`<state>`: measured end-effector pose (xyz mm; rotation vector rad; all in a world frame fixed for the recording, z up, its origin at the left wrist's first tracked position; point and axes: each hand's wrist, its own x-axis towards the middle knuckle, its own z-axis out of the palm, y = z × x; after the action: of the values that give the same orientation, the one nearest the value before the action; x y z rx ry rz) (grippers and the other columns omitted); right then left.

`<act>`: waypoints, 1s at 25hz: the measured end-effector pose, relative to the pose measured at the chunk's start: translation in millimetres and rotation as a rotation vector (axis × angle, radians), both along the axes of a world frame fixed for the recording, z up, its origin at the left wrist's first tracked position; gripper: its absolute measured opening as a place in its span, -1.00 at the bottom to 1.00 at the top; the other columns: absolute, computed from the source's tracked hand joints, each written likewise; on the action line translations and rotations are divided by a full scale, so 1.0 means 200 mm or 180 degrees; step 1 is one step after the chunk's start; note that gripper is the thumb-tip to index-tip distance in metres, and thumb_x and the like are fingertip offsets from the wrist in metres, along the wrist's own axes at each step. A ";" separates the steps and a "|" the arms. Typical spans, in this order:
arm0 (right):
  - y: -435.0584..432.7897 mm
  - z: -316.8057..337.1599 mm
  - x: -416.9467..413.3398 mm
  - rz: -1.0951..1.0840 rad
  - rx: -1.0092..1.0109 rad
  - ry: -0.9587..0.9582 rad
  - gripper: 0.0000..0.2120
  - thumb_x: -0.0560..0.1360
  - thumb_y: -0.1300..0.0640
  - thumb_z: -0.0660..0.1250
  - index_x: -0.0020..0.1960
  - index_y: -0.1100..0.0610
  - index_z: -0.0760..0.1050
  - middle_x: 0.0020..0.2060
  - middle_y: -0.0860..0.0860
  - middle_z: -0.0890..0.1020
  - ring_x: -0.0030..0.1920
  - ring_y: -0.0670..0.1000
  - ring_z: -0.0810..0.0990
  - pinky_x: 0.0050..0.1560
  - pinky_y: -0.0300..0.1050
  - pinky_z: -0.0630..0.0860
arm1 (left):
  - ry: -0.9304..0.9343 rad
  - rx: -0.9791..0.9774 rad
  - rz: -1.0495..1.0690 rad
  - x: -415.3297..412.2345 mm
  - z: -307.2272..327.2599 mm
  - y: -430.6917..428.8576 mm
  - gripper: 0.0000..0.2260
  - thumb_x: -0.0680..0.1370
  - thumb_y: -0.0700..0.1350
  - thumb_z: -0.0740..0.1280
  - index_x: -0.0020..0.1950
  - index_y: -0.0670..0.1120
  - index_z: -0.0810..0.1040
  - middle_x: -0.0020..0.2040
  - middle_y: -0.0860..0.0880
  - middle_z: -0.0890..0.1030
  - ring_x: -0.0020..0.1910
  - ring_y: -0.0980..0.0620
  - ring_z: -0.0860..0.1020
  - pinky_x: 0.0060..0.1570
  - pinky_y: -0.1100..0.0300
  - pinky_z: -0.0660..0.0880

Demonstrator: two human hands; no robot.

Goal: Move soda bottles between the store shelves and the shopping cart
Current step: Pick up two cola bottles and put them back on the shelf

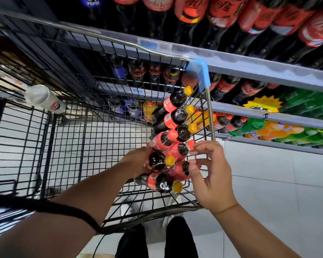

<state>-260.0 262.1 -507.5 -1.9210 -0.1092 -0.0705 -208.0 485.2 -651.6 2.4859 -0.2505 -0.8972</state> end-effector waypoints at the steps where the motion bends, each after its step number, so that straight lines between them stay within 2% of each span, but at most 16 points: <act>1: 0.00 0.00 0.00 0.0002 -0.0014 0.0020 -0.72 0.47 0.09 0.26 0.17 0.07 0.40 0.08 -0.03 0.50 0.09 0.07 0.58 0.00 -0.20 0.56 | 0.0026 -0.0004 -0.0062 0.00 0.00 0.01 -0.43 0.44 0.01 0.51 0.39 0.08 0.36 0.16 0.00 0.60 0.14 -0.05 0.58 0.12 0.01 0.53; 4: 0.00 0.01 0.00 -0.0027 -0.0073 0.0075 -0.72 0.46 0.07 0.26 0.17 0.00 0.38 0.07 -0.05 0.51 0.10 0.02 0.58 0.00 -0.24 0.55 | 0.0045 -0.0209 -0.0238 -0.01 0.03 0.05 -0.46 0.46 0.00 0.50 0.38 0.11 0.40 0.17 0.02 0.60 0.15 -0.01 0.58 0.09 0.16 0.48; 5: 0.01 0.01 0.00 -0.0024 -0.0083 0.0101 -0.72 0.46 0.06 0.26 0.17 -0.03 0.37 0.07 -0.07 0.51 0.10 -0.02 0.57 -0.01 -0.28 0.54 | 0.0049 -0.0340 -0.0243 -0.02 0.06 0.08 -0.45 0.44 -0.02 0.52 0.38 0.12 0.40 0.14 0.07 0.60 0.13 0.03 0.57 0.07 0.24 0.46; 7: 0.01 0.02 0.00 0.0021 -0.0167 0.0148 -0.73 0.48 -0.01 0.27 0.17 -0.08 0.36 0.07 -0.09 0.50 0.11 -0.08 0.55 -0.02 -0.35 0.52 | 0.0050 -0.0559 -0.0172 -0.01 0.15 0.12 -0.42 0.39 -0.05 0.55 0.34 0.18 0.41 0.03 0.28 0.54 0.05 0.15 0.53 -0.03 0.51 0.34; 9: 0.01 0.03 0.00 0.0097 -0.0338 0.0156 -0.72 0.49 -0.09 0.29 0.17 -0.10 0.35 0.05 -0.16 0.50 0.09 -0.09 0.55 -0.04 -0.34 0.54 | 0.0036 -0.0644 -0.0082 -0.01 0.27 0.15 -0.41 0.36 -0.04 0.58 0.31 0.21 0.43 -0.02 0.37 0.50 0.04 0.23 0.50 -0.05 0.59 0.28; 12: 0.03 0.05 0.00 0.0131 -0.0617 0.0227 -0.66 0.42 -0.12 0.34 0.14 -0.21 0.33 0.02 -0.32 0.54 0.00 -0.21 0.59 -0.17 -0.19 0.62 | 0.0035 -0.0870 0.0142 -0.03 0.46 0.18 -0.43 0.31 0.12 0.60 0.24 0.33 0.46 0.08 0.30 0.60 0.08 0.27 0.56 0.11 0.32 0.47; 14: 0.04 0.07 0.00 0.0130 -0.0744 0.0348 -0.60 0.37 -0.17 0.37 0.15 -0.27 0.30 0.00 -0.37 0.56 -0.09 -0.24 0.62 -0.21 -0.14 0.63 | 0.0172 -0.1188 0.0627 -0.06 0.59 0.17 -0.47 0.24 0.21 0.61 0.14 0.42 0.50 0.08 0.31 0.64 0.07 0.29 0.59 0.08 0.26 0.54; 16: 0.05 0.08 0.00 0.0220 -0.0888 0.0523 -0.52 0.34 -0.25 0.39 0.17 -0.36 0.24 -0.02 -0.33 0.59 -0.14 -0.18 0.65 -0.15 -0.06 0.66 | 0.0272 -0.1617 0.1205 -0.10 0.69 0.16 -0.53 0.22 0.22 0.61 0.08 0.37 0.60 0.05 0.23 0.69 0.03 0.18 0.65 -0.01 0.21 0.59; 18: 0.05 0.08 0.00 0.0358 -0.1114 0.0612 -0.43 0.31 -0.34 0.38 0.22 -0.41 0.20 -0.08 -0.25 0.65 -0.17 -0.15 0.67 -0.09 -0.04 0.66 | 0.0498 -0.2132 0.1630 -0.12 0.75 0.13 -0.59 0.25 0.23 0.56 0.07 0.25 0.65 0.05 0.13 0.72 0.05 0.12 0.67 -0.03 0.24 0.58; 20: 0.05 0.08 0.00 0.0560 -0.1498 0.0529 -0.38 0.31 -0.42 0.33 0.30 -0.32 0.23 -0.16 -0.21 0.68 -0.20 -0.14 0.67 -0.11 -0.09 0.63 | 0.0875 -0.2731 0.1823 -0.11 0.77 0.09 -0.60 0.34 0.18 0.52 0.15 0.14 0.65 0.14 0.02 0.71 0.13 0.03 0.67 0.03 0.18 0.60; 21: 0.05 0.09 0.00 0.0661 -0.1662 0.0399 -0.39 0.34 -0.45 0.28 0.31 -0.27 0.29 -0.23 -0.19 0.68 -0.26 -0.13 0.65 -0.18 -0.11 0.61 | 0.1029 -0.2947 0.1877 -0.10 0.77 0.08 -0.56 0.38 0.14 0.51 0.23 0.08 0.61 0.19 -0.03 0.69 0.19 -0.03 0.65 0.10 0.06 0.60; 23: 0.05 0.09 0.00 0.0756 -0.1842 0.0141 -0.45 0.39 -0.45 0.21 0.23 -0.16 0.46 -0.40 -0.12 0.60 -0.40 -0.05 0.59 -0.37 -0.18 0.47 | 0.1311 -0.3295 0.2009 -0.08 0.76 0.06 -0.42 0.42 0.07 0.51 0.39 -0.04 0.47 0.27 -0.10 0.64 0.28 -0.13 0.60 0.21 -0.14 0.54; 25: 0.04 0.09 0.00 0.0713 -0.1847 0.0149 -0.45 0.39 -0.46 0.20 0.14 -0.10 0.58 -0.50 -0.09 0.52 -0.46 -0.05 0.52 -0.43 -0.23 0.36 | 0.1435 -0.3526 0.2140 -0.09 0.75 0.02 -0.39 0.43 0.03 0.52 0.42 -0.07 0.41 0.29 -0.11 0.63 0.29 -0.13 0.59 0.17 -0.13 0.56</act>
<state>-260.9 270.8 -489.8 -2.4723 -0.3427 0.1752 -225.1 489.6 -501.6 1.1706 0.2028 -0.6965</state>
